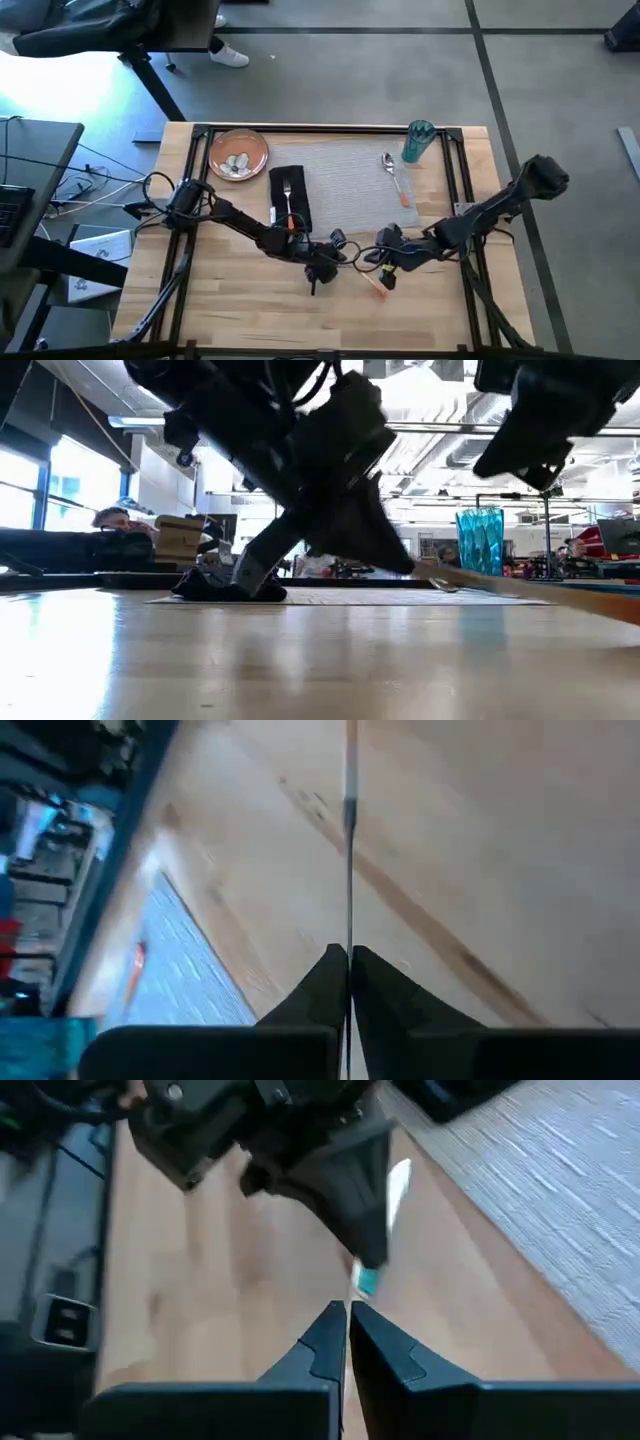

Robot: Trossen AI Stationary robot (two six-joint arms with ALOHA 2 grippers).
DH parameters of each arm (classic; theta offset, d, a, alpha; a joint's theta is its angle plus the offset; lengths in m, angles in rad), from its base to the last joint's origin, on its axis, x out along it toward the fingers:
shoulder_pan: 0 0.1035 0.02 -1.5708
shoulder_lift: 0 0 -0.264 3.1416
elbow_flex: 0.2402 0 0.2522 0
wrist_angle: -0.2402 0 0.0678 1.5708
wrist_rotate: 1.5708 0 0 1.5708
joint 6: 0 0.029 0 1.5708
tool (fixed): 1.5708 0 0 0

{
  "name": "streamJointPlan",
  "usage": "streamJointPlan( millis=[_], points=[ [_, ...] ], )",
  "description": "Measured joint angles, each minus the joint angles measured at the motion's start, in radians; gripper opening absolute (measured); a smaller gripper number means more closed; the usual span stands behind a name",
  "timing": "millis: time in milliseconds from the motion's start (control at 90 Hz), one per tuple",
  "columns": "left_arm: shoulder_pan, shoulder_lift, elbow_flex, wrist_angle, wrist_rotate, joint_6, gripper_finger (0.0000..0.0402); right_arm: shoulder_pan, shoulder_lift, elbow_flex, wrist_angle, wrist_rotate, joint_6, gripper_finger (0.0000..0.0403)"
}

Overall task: Set table place
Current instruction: Put the orange table knife on the gray table mat beside the orange spoon

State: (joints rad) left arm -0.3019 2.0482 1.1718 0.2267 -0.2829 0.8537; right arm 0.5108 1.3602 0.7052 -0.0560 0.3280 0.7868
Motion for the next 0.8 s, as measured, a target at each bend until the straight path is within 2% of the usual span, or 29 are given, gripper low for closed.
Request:
streamJointPlan(
  millis=[189,344,511,667,800],
  points=[
    [-0.001,-0.001,0.045,0.003,-0.02,0.026,0.0,0.004,0.008,0.0,0.034,-0.039,-0.003,0.0],
    [-0.002,-0.002,0.06,0.005,-0.025,0.048,0.0,-0.03,0.006,0.0,-0.082,-0.118,0.059,0.0012],
    [-0.002,-0.002,0.06,0.006,-0.025,0.059,0.0,-0.031,0.006,0.0,-0.213,-0.15,0.092,0.0073],
    [-0.003,-0.004,0.061,0.014,-0.024,0.088,0.0,-0.029,0.006,0.0,-0.253,-0.197,0.017,0.0144],
    [-0.013,-0.004,0.061,0.03,-0.025,0.128,0.0,-0.066,0.006,-0.014,-0.252,-0.279,-0.028,0.0173]
  ],
)
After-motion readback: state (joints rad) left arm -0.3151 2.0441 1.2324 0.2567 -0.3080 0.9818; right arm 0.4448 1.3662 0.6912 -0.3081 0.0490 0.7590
